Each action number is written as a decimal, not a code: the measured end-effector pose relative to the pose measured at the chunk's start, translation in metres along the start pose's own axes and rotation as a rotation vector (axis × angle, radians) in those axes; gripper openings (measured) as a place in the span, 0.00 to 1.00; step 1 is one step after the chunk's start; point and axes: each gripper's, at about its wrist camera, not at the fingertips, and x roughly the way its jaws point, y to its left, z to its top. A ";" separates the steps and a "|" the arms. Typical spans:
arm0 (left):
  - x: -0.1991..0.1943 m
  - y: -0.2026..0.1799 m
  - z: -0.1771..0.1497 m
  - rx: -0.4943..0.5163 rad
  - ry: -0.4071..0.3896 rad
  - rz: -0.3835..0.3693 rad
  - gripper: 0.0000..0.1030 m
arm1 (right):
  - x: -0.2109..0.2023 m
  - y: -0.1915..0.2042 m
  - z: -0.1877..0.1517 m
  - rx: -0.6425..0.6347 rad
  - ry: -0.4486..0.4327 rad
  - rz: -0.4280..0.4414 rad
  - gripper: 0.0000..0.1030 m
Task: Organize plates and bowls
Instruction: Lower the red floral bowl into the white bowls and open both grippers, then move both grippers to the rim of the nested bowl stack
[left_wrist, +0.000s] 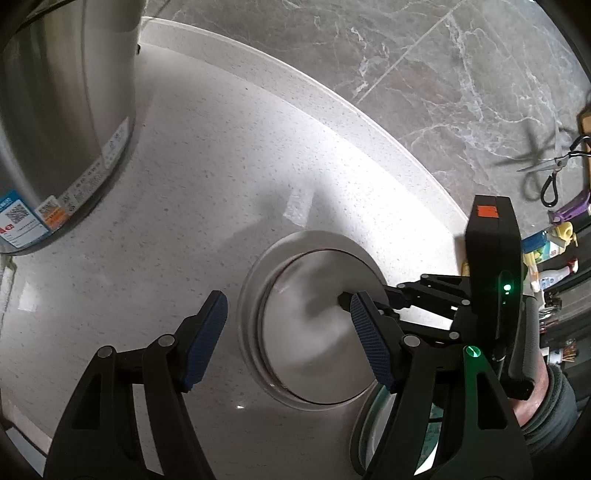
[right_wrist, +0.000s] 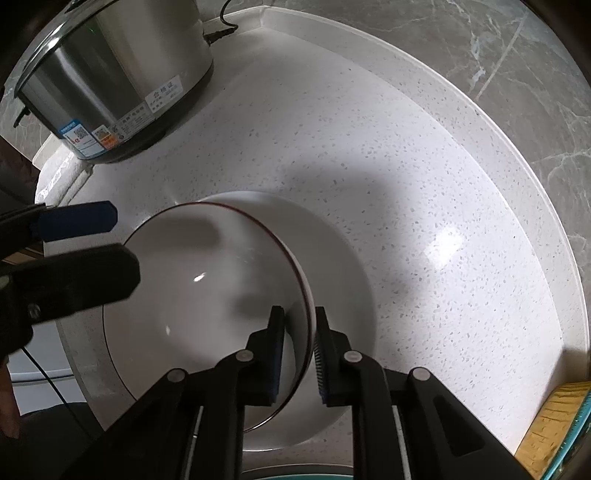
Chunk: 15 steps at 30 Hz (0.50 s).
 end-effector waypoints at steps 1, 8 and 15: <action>-0.001 0.003 -0.001 0.003 0.001 0.004 0.66 | -0.002 -0.001 -0.002 0.001 -0.005 -0.001 0.17; -0.014 0.026 -0.010 0.036 -0.012 0.011 0.66 | -0.029 -0.015 -0.014 0.047 -0.116 0.057 0.60; -0.018 0.039 -0.022 0.072 -0.001 0.051 0.66 | -0.053 -0.053 -0.026 0.164 -0.162 -0.004 0.60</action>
